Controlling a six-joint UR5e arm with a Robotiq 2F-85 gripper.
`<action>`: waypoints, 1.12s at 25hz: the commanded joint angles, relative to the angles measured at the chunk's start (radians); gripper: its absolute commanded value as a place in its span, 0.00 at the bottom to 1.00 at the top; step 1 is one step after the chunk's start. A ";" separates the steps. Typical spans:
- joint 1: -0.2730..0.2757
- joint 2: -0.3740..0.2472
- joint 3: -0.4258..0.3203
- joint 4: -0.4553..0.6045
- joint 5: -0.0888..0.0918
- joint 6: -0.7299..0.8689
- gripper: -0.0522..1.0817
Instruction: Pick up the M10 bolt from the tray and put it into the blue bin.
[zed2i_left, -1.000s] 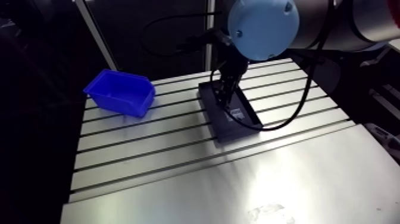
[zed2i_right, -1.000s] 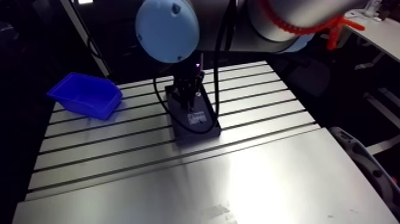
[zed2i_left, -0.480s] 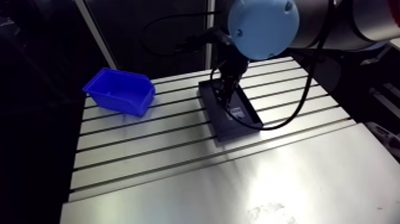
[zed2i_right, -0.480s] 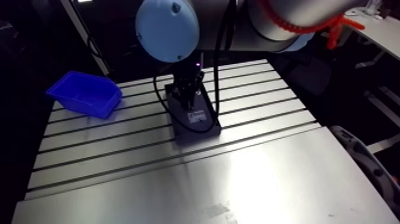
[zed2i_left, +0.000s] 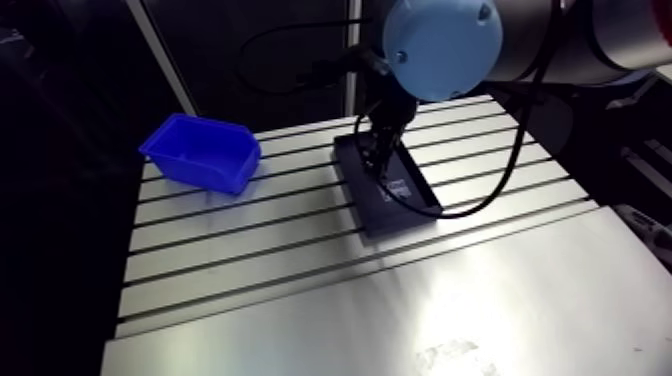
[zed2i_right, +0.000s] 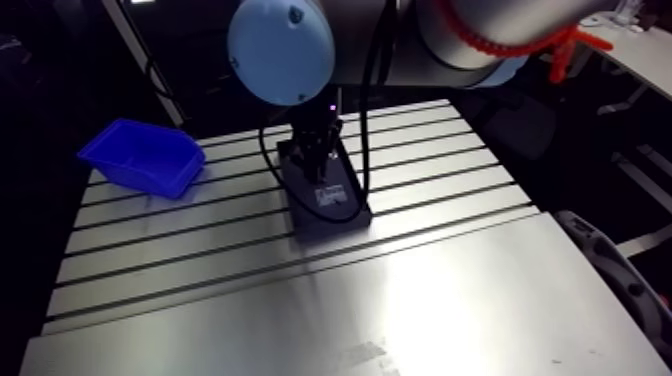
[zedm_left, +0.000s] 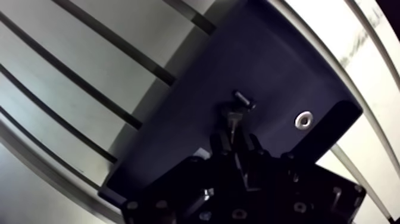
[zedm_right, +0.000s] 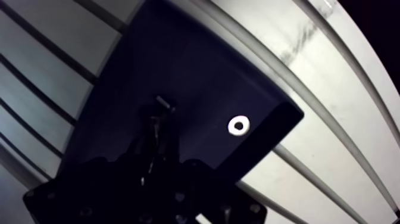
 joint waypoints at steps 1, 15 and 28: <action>0.002 -0.009 -0.005 -0.004 0.005 -0.023 0.80; -0.001 -0.100 -0.032 0.189 -0.008 -0.115 0.95; 0.016 -0.175 -0.046 0.275 -0.006 -0.244 0.99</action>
